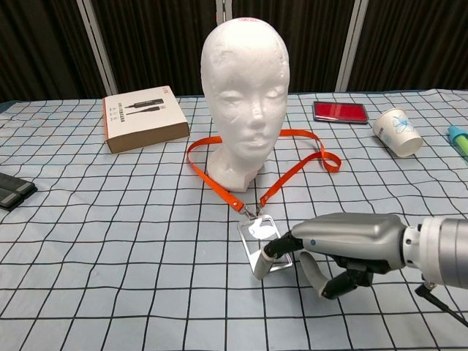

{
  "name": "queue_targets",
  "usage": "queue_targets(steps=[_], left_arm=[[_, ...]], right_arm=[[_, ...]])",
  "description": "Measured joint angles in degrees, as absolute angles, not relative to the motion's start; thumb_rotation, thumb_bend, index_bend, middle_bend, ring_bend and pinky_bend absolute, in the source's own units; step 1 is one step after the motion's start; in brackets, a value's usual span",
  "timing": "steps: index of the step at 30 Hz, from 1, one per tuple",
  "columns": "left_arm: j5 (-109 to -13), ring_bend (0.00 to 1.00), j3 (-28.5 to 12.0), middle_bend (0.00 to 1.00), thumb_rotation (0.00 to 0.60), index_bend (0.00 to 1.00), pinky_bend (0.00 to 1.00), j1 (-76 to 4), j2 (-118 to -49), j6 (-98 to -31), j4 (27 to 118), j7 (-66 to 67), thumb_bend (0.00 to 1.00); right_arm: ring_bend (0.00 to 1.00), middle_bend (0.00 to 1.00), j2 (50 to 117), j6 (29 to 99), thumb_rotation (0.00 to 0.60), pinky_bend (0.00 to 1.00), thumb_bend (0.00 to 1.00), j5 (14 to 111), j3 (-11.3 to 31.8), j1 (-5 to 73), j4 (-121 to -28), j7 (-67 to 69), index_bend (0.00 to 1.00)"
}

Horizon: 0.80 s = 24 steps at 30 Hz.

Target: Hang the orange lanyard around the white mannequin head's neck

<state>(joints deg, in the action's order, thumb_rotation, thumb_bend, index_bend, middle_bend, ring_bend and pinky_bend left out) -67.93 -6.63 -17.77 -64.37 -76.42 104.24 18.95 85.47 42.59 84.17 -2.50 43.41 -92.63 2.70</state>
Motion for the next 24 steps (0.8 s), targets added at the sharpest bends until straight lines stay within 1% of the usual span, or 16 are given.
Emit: queue_targets(steps=[13, 19, 24], left_arm=[[-68.0, 0.0, -6.7, 0.0, 0.6, 0.0, 0.0, -17.7, -64.7, -76.4, 104.3, 19.6, 0.08], [-67.9, 0.0, -6.7, 0.0, 0.6, 0.0, 0.0, -17.5, -64.8, -76.6, 104.0, 19.8, 0.08], [-68.8, 0.0, -6.4, 0.0, 0.6, 0.0, 0.0, -17.2, -64.9, -77.1, 103.7, 19.7, 0.08]], right_arm=[[0.18, 0.23, 81.5, 42.8, 0.6, 0.16, 1.0, 88.8, -6.4, 42.9, -98.8, 2.8, 0.29], [0.18, 0.23, 78.8, 47.7, 0.6, 0.16, 1.0, 91.9, -6.4, 41.9, -100.4, 3.1, 0.29], [0.18, 0.23, 73.7, 54.8, 0.6, 0.16, 1.0, 95.8, -6.6, 39.9, -101.5, 2.3, 0.29]])
